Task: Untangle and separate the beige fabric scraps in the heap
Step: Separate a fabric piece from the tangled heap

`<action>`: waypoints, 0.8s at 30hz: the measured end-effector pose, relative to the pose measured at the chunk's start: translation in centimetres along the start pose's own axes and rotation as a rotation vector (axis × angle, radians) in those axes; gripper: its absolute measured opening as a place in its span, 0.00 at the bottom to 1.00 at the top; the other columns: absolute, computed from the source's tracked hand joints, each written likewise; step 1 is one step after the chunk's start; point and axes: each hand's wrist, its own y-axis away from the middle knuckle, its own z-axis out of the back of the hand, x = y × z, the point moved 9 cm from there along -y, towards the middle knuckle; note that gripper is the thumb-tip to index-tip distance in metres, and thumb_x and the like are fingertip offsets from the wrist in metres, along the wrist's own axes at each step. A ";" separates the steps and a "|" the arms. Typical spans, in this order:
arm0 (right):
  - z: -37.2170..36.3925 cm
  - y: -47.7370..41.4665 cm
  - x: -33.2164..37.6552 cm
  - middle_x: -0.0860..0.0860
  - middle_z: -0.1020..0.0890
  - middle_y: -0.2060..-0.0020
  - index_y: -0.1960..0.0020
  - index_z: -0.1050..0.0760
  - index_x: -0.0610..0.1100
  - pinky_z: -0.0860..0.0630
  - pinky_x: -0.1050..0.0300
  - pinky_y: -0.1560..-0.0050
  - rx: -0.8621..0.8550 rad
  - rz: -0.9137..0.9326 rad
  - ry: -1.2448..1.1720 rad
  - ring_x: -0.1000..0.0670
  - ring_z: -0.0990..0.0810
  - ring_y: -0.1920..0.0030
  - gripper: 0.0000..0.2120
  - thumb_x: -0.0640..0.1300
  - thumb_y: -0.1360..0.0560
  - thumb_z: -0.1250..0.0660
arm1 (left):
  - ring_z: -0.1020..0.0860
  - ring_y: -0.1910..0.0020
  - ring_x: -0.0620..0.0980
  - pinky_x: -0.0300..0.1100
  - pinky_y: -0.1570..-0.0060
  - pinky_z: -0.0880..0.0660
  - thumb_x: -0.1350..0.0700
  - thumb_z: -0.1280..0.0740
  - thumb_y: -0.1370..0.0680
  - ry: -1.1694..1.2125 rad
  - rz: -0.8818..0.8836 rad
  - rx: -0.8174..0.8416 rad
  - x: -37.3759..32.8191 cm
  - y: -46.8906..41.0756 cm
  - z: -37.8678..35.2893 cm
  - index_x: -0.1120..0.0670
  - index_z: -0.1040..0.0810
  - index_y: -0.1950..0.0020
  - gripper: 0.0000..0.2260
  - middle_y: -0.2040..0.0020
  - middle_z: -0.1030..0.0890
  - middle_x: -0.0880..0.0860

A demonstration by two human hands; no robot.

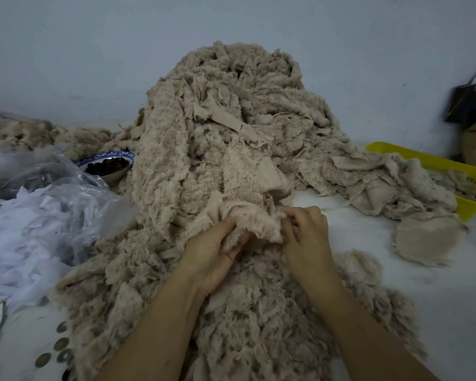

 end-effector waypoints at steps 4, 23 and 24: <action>1.0 0.6 1.2 0.58 0.30 0.51 0.45 0.25 0.48 0.33 0.68 0.47 -0.066 0.036 -0.191 0.61 0.28 0.48 0.15 0.57 0.18 0.46 | 0.15 0.49 0.49 0.39 0.55 0.19 0.61 0.30 0.29 0.025 0.002 0.097 0.4 0.3 -1.0 0.57 0.12 0.54 0.08 0.47 0.14 0.56; -1.7 1.5 1.0 0.66 0.22 0.63 0.57 0.30 0.58 0.31 0.70 0.64 0.152 -0.086 -0.310 0.64 0.25 0.62 0.22 0.76 0.29 0.47 | 0.19 0.41 0.47 0.50 0.38 0.22 0.30 0.31 0.30 -0.681 -0.317 -0.073 -0.9 1.8 -0.1 0.45 0.18 0.38 0.27 0.42 0.16 0.46; -2.4 1.5 0.5 0.67 0.22 0.60 0.55 0.31 0.60 0.31 0.71 0.62 0.188 -0.106 -0.305 0.66 0.24 0.58 0.18 0.73 0.27 0.44 | 0.18 0.42 0.48 0.50 0.40 0.21 0.27 0.31 0.32 -0.707 -0.264 -0.040 -0.1 1.7 -0.3 0.43 0.17 0.41 0.27 0.44 0.15 0.46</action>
